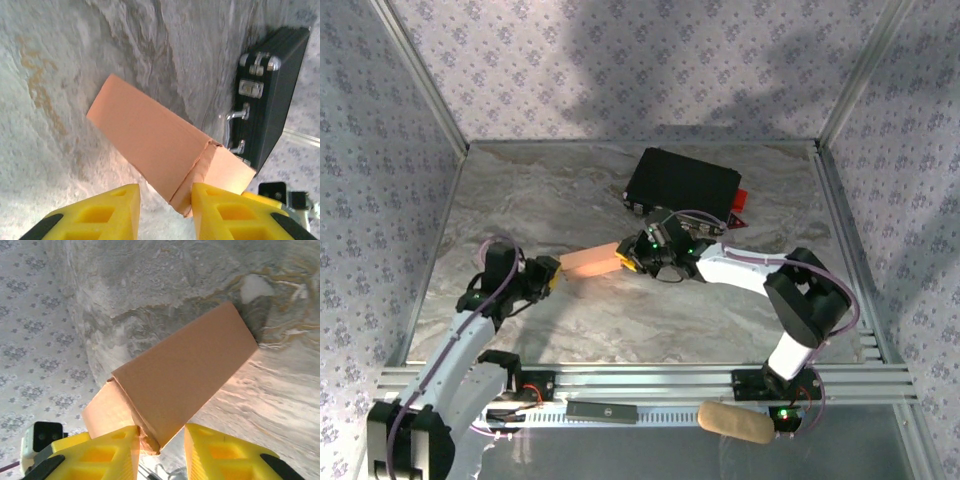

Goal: Fold the paper box

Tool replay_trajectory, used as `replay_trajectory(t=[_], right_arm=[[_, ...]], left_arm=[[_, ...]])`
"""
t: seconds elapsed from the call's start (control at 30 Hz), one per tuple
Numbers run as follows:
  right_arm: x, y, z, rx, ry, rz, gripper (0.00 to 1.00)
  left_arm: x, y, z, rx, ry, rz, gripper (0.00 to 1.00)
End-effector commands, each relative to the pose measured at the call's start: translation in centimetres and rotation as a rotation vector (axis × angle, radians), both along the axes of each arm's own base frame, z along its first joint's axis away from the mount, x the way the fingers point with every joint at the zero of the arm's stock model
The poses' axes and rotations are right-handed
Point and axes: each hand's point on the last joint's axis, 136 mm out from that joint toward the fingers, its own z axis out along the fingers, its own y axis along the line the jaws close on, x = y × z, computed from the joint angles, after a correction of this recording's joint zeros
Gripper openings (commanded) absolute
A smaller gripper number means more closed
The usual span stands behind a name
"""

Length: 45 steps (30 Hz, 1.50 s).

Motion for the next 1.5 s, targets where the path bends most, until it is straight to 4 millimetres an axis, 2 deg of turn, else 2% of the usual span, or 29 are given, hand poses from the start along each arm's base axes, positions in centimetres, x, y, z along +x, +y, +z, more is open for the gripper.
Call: replay_trajectory(t=[0.0,0.17,0.33,0.43,0.5,0.57,0.6,0.63,0.7,0.73,0.77,0.8,0.87,0.97,1.03,1.13,1.23,1.33,1.4,1.47], right_arm=[[-2.3,-2.6,-3.1,-0.161,0.034,0.021,0.3],[-3.3,-4.4,-3.7,-0.209,0.022,0.024,0.3],[-4.1,-5.3,-4.7,-0.231,0.023,0.034,0.31],[-4.1,-5.8,-4.1,-0.256,-0.008,0.041,0.34],[-3.6,-6.8,-2.8,-0.309,-0.071,0.044,0.41],[-2.9,-8.4,-1.0,-0.385,-0.168,0.036,0.55],[-2.4,-9.5,0.2,-0.419,-0.232,0.032,0.92],[-1.9,-10.7,1.3,-0.447,-0.286,0.024,0.98],[-0.9,-14.4,3.5,-0.523,-0.371,-0.044,0.99],[-0.6,-16.6,4.4,-0.589,-0.404,-0.08,0.99],[-0.7,-19.2,5.4,-0.681,-0.435,-0.119,0.99],[-0.7,-22.0,6.7,-0.782,-0.48,-0.173,0.99],[-1.5,-26.1,9.0,-0.923,-0.563,-0.262,0.99],[-3.3,-32.1,12.3,-1.052,-0.66,-0.483,0.99],[-4.1,-35.1,12.8,-1.105,-0.703,-0.585,0.99],[-2.9,-36.7,11.6,-1.123,-0.843,-0.608,0.99],[-1.7,-37.8,8.7,-1.158,-0.946,-0.621,0.99],[-0.9,-39.5,5.5,-1.224,-0.865,-0.566,0.99],[0.2,-39.8,3.2,-1.212,-0.81,-0.513,0.99],[1.1,-40.0,1.9,-1.2,-0.807,-0.515,0.99]], left_arm=[[-1.8,-0.5,-1.3,0.016,0.058,-0.015,0.32],[-3.0,-1.5,-1.3,0.028,0.056,-0.052,0.34],[-3.1,-1.7,0.2,0.04,0.019,-0.068,0.41],[-2.8,-1.3,1.1,0.092,0.0,-0.08,0.44],[-2.4,-0.8,2.1,0.149,-0.019,-0.09,0.47],[-1.5,-0.1,3.4,0.236,-0.053,-0.119,0.53],[-1.0,0.5,4.1,0.29,-0.064,-0.134,0.58],[-0.4,1.0,4.7,0.328,-0.073,-0.151,0.61],[1.0,2.5,5.8,0.397,-0.102,-0.161,0.64],[1.6,3.3,6.1,0.422,-0.118,-0.153,0.71],[2.4,4.1,6.6,0.449,-0.148,-0.147,0.99],[3.2,5.0,7.2,0.483,-0.182,-0.135,1.0],[4.0,7.3,7.7,0.59,-0.195,-0.086,1.0],[3.9,13.1,7.4,0.854,-0.074,0.096,1.0],[4.0,15.4,6.9,0.959,-0.054,0.179,1.0],[5.3,15.7,6.3,1.069,-0.155,0.131,1.0],[6.4,15.7,5.4,1.197,-0.276,0.065,1.0],[7.3,15.7,4.1,1.279,-0.364,0.043,1.0],[8.1,15.1,2.9,1.296,-0.427,0.004,1.0],[8.7,15.1,2.0,1.31,-0.442,0.004,1.0]])
